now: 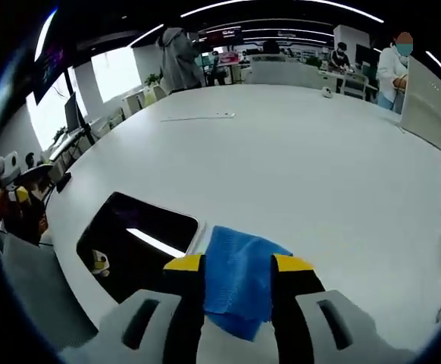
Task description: Wipe the mirror surface with the cleaning cloth until all visible marks leave the cleaned area.
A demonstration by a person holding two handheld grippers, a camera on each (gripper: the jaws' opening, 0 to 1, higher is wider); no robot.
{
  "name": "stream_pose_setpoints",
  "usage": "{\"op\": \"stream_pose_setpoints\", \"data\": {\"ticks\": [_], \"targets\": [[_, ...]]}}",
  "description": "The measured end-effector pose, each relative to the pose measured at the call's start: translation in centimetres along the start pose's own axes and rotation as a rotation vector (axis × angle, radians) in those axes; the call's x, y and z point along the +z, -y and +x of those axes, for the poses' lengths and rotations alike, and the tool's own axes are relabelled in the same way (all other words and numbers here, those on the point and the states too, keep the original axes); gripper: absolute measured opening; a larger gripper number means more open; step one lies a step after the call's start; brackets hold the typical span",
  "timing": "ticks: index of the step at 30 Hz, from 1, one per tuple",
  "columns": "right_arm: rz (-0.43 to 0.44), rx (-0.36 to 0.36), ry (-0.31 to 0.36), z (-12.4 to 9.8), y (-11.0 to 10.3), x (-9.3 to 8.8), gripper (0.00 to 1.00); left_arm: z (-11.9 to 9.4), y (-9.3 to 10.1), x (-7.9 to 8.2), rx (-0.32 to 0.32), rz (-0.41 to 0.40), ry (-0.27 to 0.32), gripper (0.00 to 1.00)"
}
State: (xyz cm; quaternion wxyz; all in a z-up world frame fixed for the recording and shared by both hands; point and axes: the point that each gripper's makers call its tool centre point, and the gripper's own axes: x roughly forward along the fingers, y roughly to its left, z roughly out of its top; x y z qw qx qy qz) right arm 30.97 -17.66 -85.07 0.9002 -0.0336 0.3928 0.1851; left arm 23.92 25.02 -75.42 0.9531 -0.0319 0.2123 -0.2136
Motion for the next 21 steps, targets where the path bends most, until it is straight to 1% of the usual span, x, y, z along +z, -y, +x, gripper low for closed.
{"op": "stream_pose_setpoints", "data": {"ticks": [1, 2, 3, 5, 6, 8, 10, 11, 12, 14, 15, 17, 18, 21], "targets": [[0.021, 0.002, -0.022, 0.3, -0.2, -0.5, 0.27, 0.0, -0.1, 0.0, 0.000, -0.001, -0.003, 0.99], [0.022, 0.000, -0.024, 0.5, -0.3, -0.6, 0.27, 0.1, -0.2, 0.1, 0.001, -0.001, -0.001, 0.99], [0.023, -0.013, -0.033, 0.8, -0.1, -0.9, 0.27, 0.1, -0.3, 0.2, 0.002, -0.001, 0.001, 0.99], [0.021, -0.035, -0.047, 1.2, 0.4, -1.5, 0.23, 0.0, -0.3, 0.5, 0.005, -0.001, 0.003, 0.99], [0.028, -0.037, -0.049, 1.3, 0.4, -1.7, 0.21, 0.0, -0.3, 0.5, 0.007, -0.001, 0.002, 0.99], [0.032, -0.046, -0.052, 1.6, 0.7, -2.0, 0.20, 0.0, -0.3, 0.6, 0.007, 0.001, -0.001, 0.99], [0.030, -0.042, -0.052, 1.6, 0.2, -2.1, 0.18, 0.0, -0.3, 0.6, 0.009, 0.000, -0.002, 0.99], [0.016, -0.044, -0.061, 1.8, 0.2, -2.2, 0.18, 0.0, -0.3, 0.6, 0.010, -0.001, -0.002, 0.99], [-0.025, -0.056, -0.089, 1.8, 0.2, -2.7, 0.16, 0.0, -0.4, 0.6, 0.012, -0.002, -0.002, 0.99], [-0.059, -0.066, -0.126, 2.0, 0.0, -3.4, 0.14, 0.0, -0.4, 0.6, 0.014, -0.001, 0.000, 0.99], [-0.076, -0.073, -0.099, 2.1, 0.0, -3.0, 0.14, 0.0, -0.2, 0.5, 0.017, -0.002, -0.001, 0.99], [-0.055, -0.074, -0.104, 2.1, 0.1, -2.9, 0.14, 0.1, -0.2, 0.5, 0.018, -0.001, 0.000, 0.99], [-0.048, -0.075, -0.105, 2.1, 0.2, -2.9, 0.13, 0.2, 0.2, 0.5, 0.017, 0.001, 0.000, 0.99], [-0.049, -0.082, -0.106, 2.1, 0.4, -2.9, 0.08, 0.3, 0.5, 0.5, 0.013, 0.006, -0.003, 0.99]]}}
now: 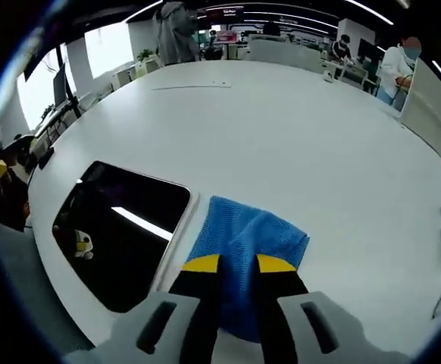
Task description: Wipe the mirror surface with the cleaning cloth until all visible marks leave the cleaned area.
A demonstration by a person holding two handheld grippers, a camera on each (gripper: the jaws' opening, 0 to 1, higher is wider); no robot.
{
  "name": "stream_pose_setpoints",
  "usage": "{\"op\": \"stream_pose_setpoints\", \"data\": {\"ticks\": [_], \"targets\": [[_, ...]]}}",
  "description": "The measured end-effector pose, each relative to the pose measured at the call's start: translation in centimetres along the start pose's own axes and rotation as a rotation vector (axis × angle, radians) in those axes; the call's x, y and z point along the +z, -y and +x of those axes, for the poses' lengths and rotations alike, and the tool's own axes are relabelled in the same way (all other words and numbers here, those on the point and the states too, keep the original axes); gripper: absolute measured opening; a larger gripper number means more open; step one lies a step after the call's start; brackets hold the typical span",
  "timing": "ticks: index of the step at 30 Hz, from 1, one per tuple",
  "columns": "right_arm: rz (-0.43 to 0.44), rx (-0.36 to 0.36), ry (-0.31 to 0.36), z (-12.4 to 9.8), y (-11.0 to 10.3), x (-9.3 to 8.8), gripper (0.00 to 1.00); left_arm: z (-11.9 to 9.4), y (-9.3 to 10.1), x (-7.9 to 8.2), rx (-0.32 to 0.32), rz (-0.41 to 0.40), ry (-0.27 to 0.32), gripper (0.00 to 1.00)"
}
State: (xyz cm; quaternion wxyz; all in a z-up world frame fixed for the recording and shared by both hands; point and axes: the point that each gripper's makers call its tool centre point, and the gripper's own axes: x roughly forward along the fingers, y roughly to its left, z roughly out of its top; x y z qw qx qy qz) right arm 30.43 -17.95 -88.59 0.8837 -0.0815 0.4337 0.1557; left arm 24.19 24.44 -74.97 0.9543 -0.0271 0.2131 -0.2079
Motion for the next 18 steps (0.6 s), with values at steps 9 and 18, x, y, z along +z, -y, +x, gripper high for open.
{"op": "stream_pose_setpoints", "data": {"ticks": [9, 18], "targets": [[0.064, -0.028, 0.002, 0.3, 0.6, -0.1, 0.00, 0.5, 0.1, 0.7, 0.001, -0.001, 0.010, 0.99], [0.151, -0.006, -0.021, 0.5, 1.0, 0.0, 0.00, 0.5, 1.0, 0.4, -0.011, -0.003, 0.010, 0.99]]}}
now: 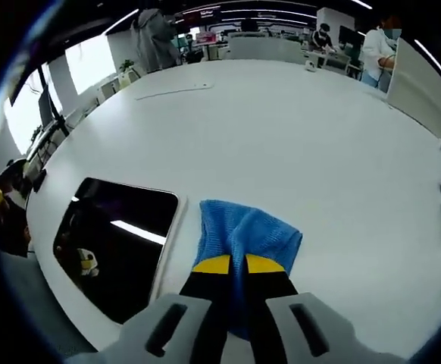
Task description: Wipe the mirror surface with the cleaning cloth until all visible marks leave the cleaned area.
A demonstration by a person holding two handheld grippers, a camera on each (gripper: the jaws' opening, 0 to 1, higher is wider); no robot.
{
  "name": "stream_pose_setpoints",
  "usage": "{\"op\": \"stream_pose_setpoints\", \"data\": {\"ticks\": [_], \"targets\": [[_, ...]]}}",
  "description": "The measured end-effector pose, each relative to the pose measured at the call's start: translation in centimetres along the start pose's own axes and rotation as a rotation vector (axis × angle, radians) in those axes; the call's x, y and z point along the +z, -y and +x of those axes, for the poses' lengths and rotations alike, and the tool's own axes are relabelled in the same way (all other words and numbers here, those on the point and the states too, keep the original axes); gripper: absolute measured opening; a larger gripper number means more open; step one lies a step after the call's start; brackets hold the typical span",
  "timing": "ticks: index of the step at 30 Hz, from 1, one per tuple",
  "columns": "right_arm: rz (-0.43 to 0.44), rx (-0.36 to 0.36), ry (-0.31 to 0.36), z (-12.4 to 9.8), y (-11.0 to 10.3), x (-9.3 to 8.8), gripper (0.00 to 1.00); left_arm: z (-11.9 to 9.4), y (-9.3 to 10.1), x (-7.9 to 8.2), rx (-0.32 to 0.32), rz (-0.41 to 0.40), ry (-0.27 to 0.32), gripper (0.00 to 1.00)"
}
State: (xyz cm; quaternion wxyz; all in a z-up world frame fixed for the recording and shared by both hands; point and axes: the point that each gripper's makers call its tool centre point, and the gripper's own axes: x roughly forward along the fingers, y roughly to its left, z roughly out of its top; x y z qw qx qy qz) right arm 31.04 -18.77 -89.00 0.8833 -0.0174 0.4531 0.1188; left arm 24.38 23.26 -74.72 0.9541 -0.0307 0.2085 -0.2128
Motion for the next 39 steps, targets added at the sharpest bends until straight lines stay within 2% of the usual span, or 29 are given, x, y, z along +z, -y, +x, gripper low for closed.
{"op": "stream_pose_setpoints", "data": {"ticks": [3, 6, 11, 15, 18, 20, 25, 28, 31, 39], "targets": [[0.048, 0.016, -0.028, -0.1, 0.0, 0.2, 0.00, 0.1, -0.7, -0.4, -0.006, 0.015, -0.015, 0.99], [0.025, 0.022, -0.031, -0.3, -0.3, 0.0, 0.00, 0.2, -0.8, -0.5, -0.002, 0.013, -0.012, 0.99], [0.097, 0.023, -0.033, -0.6, -0.1, 0.1, 0.00, 0.1, -0.8, -0.1, 0.002, 0.014, -0.005, 0.99], [0.121, 0.028, -0.023, -1.1, -0.1, 0.7, 0.00, 0.1, -0.7, 0.1, 0.001, 0.011, -0.004, 0.99], [0.130, 0.044, -0.003, -2.0, -0.5, 1.9, 0.00, -0.1, -0.7, 0.0, 0.003, 0.004, -0.011, 0.99], [0.086, 0.036, 0.019, -2.4, -0.6, 2.7, 0.00, -0.1, -0.6, 0.0, 0.001, 0.007, -0.012, 0.99], [0.118, 0.078, 0.015, -2.9, -1.8, 3.7, 0.00, 0.0, -0.7, 0.1, -0.004, 0.004, -0.006, 0.99], [0.077, 0.092, 0.029, -2.8, -2.9, 4.3, 0.00, 0.0, -0.9, 0.1, -0.009, 0.007, -0.009, 0.99], [0.117, 0.128, 0.017, -2.6, -3.9, 4.4, 0.00, -0.1, -1.1, 0.3, -0.008, 0.009, -0.001, 0.99], [0.140, 0.141, 0.010, -1.8, -5.8, 4.9, 0.00, -0.2, -1.3, -0.4, -0.007, 0.001, -0.008, 0.99]]}}
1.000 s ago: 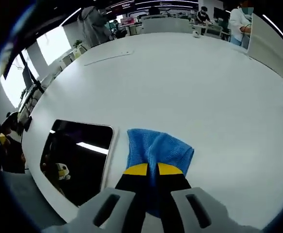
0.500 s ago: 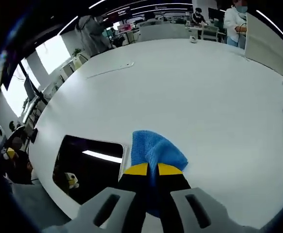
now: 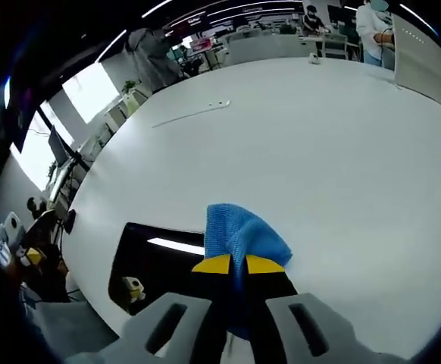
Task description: Wipe the mirror surface with the cleaning cloth until all visible marks leave the cleaned area.
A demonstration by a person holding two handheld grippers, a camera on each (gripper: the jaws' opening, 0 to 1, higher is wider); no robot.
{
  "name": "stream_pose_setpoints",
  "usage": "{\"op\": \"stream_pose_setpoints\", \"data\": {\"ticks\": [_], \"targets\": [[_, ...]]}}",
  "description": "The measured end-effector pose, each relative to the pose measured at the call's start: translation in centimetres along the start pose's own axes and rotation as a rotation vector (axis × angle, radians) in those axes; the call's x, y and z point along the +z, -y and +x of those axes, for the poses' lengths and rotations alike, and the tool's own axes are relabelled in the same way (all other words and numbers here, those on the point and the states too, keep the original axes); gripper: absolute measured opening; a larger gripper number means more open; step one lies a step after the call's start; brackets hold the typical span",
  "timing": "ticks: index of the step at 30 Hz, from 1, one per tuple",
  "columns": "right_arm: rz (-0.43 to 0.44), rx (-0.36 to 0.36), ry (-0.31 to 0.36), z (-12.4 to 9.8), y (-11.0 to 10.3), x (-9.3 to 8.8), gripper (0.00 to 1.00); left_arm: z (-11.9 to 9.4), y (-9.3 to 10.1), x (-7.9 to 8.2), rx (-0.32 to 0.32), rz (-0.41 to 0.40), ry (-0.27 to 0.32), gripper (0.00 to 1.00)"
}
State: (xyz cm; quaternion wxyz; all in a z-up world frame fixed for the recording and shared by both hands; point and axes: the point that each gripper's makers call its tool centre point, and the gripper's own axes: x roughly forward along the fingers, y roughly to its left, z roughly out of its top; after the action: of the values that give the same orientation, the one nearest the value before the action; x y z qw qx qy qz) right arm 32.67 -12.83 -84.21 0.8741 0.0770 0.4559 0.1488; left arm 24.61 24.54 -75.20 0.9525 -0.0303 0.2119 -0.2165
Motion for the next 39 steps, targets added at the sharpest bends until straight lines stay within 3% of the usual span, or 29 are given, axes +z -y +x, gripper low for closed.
{"op": "stream_pose_setpoints", "data": {"ticks": [6, 11, 19, 31, 39], "targets": [[0.017, -0.028, -0.037, 1.9, -0.9, -0.8, 0.00, 0.2, 0.2, -0.3, -0.008, -0.012, 0.004, 0.99], [-0.036, -0.033, -0.075, 2.7, -1.9, -1.5, 0.00, 0.1, 0.5, -0.4, -0.021, -0.020, 0.014, 0.99], [-0.003, -0.074, -0.116, 4.1, -2.4, -3.0, 0.00, -0.2, 0.1, -0.1, -0.010, -0.011, 0.014, 0.99], [0.010, -0.077, -0.136, 3.8, -3.1, -3.0, 0.00, -0.6, 0.9, -1.2, -0.018, -0.024, -0.004, 0.99], [0.006, -0.063, -0.145, 4.1, -4.7, -3.0, 0.00, -0.8, 0.2, -1.9, -0.017, -0.028, -0.026, 0.99]]}}
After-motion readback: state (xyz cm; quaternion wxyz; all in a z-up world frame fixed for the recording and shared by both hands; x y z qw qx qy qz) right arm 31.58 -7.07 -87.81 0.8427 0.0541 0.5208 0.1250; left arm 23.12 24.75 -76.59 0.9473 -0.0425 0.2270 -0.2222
